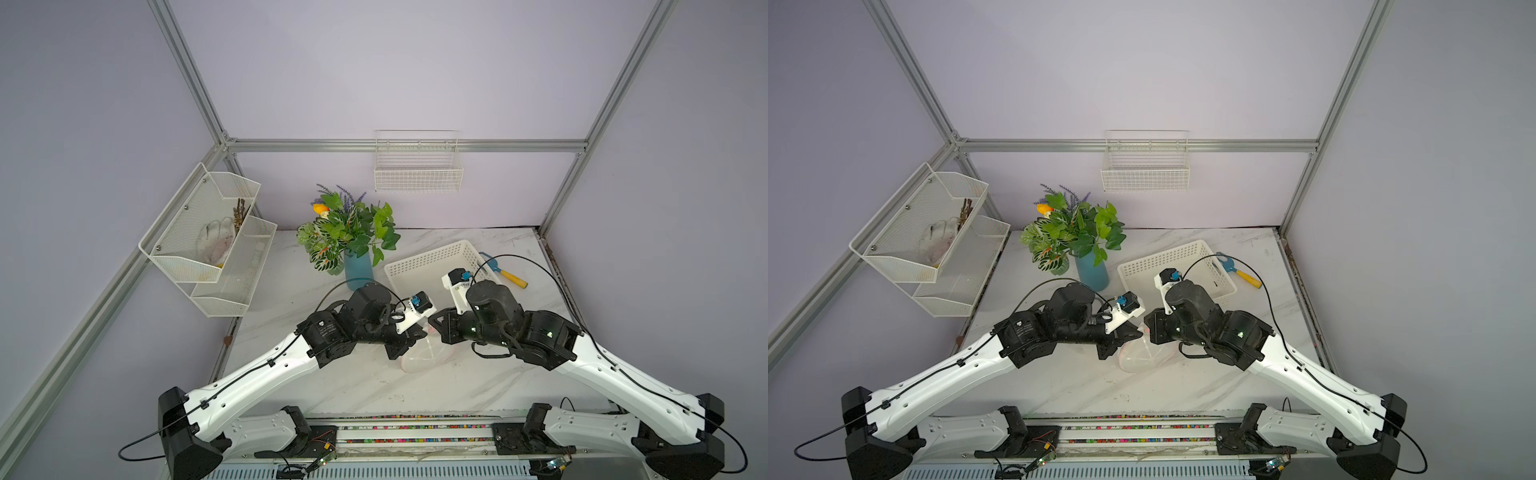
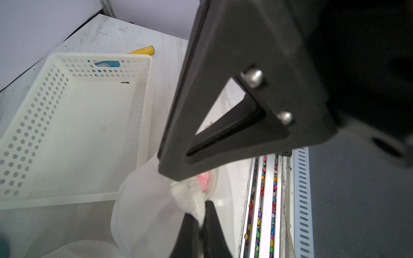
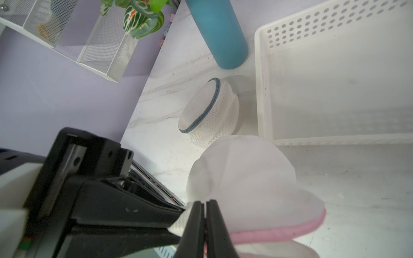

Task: Turn the laundry bag inside out
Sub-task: Zip the zipper on the laundry bag.

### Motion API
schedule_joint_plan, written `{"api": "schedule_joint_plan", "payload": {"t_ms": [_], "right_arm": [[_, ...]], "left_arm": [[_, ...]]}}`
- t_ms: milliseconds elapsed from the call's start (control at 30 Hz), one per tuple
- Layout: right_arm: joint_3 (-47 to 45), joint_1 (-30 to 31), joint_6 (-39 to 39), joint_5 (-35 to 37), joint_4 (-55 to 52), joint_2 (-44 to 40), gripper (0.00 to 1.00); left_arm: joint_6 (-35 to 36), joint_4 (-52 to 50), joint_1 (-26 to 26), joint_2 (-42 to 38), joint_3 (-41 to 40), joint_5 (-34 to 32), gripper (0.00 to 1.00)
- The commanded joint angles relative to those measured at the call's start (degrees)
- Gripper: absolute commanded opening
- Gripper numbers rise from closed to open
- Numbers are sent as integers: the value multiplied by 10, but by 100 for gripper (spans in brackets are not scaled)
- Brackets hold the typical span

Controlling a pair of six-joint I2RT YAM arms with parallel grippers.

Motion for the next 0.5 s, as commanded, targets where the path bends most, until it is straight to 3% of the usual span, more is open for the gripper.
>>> {"api": "schedule_joint_plan", "payload": {"t_ms": [0, 267, 467], "right_arm": [[-9, -14, -2, 10, -22, -19, 0], [-30, -39, -10, 13, -19, -51, 0], [-95, -67, -47, 24, 34, -119, 0]], "left_arm": [[0, 15, 0, -9, 19, -6, 0], [-15, 16, 0, -20, -3, -21, 0], [-36, 36, 6, -51, -47, -14, 0]]}}
